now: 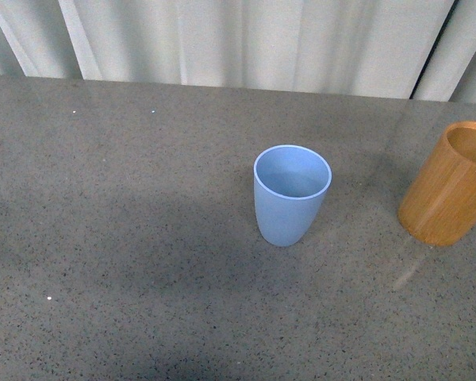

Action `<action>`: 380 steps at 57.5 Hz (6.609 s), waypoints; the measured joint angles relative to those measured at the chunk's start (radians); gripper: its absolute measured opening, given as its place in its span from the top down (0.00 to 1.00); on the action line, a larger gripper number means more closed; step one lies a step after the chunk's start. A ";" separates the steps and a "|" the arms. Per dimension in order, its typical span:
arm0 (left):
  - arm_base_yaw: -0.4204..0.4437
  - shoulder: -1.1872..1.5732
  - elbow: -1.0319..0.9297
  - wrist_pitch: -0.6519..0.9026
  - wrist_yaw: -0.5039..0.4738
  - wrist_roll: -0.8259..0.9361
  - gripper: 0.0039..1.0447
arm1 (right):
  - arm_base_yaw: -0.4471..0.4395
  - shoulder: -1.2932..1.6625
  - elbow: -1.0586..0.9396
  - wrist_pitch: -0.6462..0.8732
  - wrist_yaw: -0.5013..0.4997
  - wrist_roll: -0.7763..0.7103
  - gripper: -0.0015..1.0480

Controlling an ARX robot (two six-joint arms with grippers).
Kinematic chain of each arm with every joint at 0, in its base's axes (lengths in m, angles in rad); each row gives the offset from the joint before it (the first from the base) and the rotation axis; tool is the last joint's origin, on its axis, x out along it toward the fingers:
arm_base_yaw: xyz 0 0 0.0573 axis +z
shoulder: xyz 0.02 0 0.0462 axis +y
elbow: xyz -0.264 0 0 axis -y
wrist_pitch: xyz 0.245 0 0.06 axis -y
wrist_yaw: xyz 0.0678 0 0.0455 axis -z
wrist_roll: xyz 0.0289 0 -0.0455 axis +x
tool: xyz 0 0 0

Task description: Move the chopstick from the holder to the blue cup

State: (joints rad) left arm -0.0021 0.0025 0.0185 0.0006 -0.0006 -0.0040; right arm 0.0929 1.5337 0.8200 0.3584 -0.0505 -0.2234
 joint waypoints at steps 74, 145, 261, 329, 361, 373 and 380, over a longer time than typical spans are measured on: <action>0.000 0.000 0.000 0.000 0.000 0.000 0.06 | 0.407 -0.002 0.058 0.075 0.035 0.311 0.96; 0.000 0.000 0.000 0.000 0.000 0.000 0.06 | 0.344 0.215 0.017 0.187 -0.014 0.308 0.73; 0.000 0.000 0.000 0.000 0.000 0.000 0.06 | -0.092 -0.941 -0.725 0.132 0.050 0.223 0.99; 0.000 0.000 0.000 0.000 0.000 0.000 0.06 | -0.092 -1.353 -0.800 -0.174 0.050 0.224 0.99; 0.000 -0.001 0.000 0.000 0.000 0.000 0.06 | -0.092 -1.529 -0.800 -0.357 0.052 0.224 0.82; 0.000 -0.001 0.000 0.000 0.000 0.000 0.06 | -0.092 -1.529 -0.800 -0.357 0.052 0.224 0.44; 0.000 -0.001 0.000 0.000 0.000 0.000 0.06 | -0.092 -1.529 -0.800 -0.357 0.052 0.224 0.25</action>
State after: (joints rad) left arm -0.0021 0.0013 0.0185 0.0006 -0.0002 -0.0040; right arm 0.0010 0.0044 0.0200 0.0017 0.0013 0.0002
